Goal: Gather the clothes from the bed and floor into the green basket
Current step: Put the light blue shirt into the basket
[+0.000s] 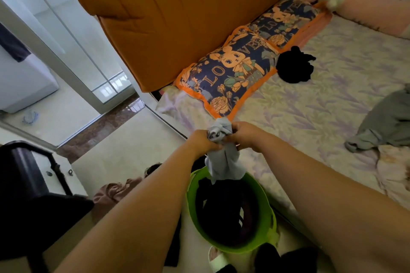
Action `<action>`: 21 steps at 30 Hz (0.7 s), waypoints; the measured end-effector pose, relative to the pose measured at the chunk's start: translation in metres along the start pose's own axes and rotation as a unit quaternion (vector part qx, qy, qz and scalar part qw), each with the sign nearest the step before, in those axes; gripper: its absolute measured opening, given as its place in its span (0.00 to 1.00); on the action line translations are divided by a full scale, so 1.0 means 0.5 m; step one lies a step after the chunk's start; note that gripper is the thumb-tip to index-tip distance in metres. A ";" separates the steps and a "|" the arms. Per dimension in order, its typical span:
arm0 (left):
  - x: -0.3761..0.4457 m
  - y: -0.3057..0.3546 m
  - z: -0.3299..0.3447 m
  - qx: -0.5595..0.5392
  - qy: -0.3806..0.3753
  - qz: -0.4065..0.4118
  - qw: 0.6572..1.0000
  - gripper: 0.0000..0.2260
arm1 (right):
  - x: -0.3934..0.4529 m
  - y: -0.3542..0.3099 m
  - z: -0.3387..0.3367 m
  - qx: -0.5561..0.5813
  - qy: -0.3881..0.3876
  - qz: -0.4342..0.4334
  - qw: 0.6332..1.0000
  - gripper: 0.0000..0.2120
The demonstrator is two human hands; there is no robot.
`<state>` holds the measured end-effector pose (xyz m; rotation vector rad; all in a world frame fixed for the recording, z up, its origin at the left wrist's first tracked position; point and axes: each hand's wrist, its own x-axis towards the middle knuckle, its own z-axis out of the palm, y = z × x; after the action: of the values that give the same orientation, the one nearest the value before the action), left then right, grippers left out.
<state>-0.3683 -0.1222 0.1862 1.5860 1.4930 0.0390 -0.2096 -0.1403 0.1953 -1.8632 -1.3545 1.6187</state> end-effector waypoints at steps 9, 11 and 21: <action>0.041 -0.123 0.165 0.170 -0.161 -0.075 0.969 0.12 | 0.018 0.183 0.074 0.005 -0.100 0.144 0.985 0.03; 0.043 -0.141 0.182 0.104 -0.159 -0.087 0.978 0.10 | 0.037 0.215 0.093 -0.002 -0.091 0.160 0.983 0.07; 0.081 -0.183 0.211 0.071 -0.019 -0.184 0.980 0.20 | 0.094 0.288 0.088 -0.064 0.112 0.190 0.973 0.19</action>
<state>-0.3666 -0.1664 0.0477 1.3866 1.7682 -0.3148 -0.1907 -0.1881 0.0463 -2.4182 -1.0770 1.4503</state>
